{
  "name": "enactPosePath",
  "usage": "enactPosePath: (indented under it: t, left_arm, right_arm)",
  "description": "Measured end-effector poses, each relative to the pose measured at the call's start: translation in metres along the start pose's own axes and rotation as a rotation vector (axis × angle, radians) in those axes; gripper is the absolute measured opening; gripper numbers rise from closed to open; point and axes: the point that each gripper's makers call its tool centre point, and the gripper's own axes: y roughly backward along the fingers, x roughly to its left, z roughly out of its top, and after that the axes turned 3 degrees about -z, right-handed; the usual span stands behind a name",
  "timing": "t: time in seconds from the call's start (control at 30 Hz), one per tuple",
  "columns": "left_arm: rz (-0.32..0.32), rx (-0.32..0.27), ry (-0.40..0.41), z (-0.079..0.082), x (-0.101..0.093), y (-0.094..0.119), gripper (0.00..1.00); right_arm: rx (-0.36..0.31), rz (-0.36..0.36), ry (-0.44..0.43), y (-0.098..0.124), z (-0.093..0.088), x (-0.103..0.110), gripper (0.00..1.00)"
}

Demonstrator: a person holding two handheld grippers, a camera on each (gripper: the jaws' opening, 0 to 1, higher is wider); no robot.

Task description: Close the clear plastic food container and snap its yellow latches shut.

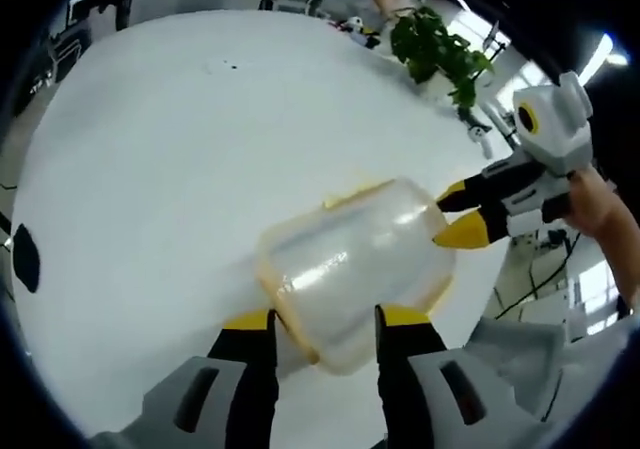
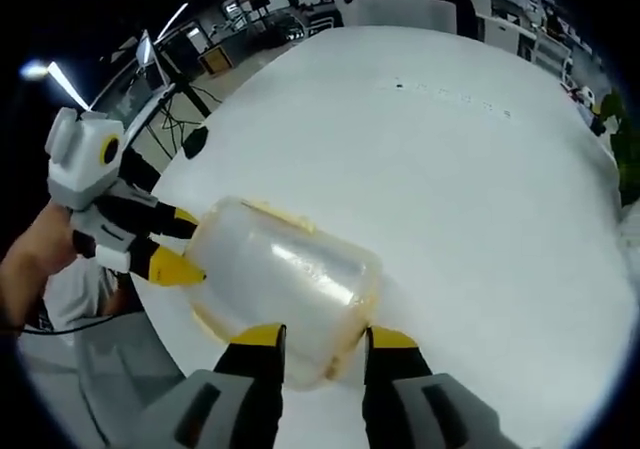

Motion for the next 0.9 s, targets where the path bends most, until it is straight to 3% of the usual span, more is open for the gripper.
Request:
enactPosePath:
  t: [0.13,0.27,0.37,0.63,0.9]
  left_arm:
    - [0.014,-0.016,-0.005,0.003,0.003,0.003,0.32]
    - [0.015,-0.017,-0.029,0.003,0.004,0.005,0.3]
    - [0.004,-0.013,-0.037,0.003,0.002,0.007,0.32]
    - [0.004,0.03,-0.16,0.001,-0.003,0.014,0.37]
    - [0.007,0.096,-0.335,-0.001,-0.009,0.02,0.4]
  right_arm:
    - [0.011,-0.018,0.043,0.004,-0.001,-0.004,0.21]
    - [0.003,-0.003,0.049,0.007,0.002,-0.001,0.25]
    - [0.017,-0.012,0.113,0.008,0.001,0.0,0.24]
    - [0.016,0.028,0.301,0.012,0.003,0.008,0.28]
    - [0.082,0.048,0.467,0.016,-0.005,0.012,0.28]
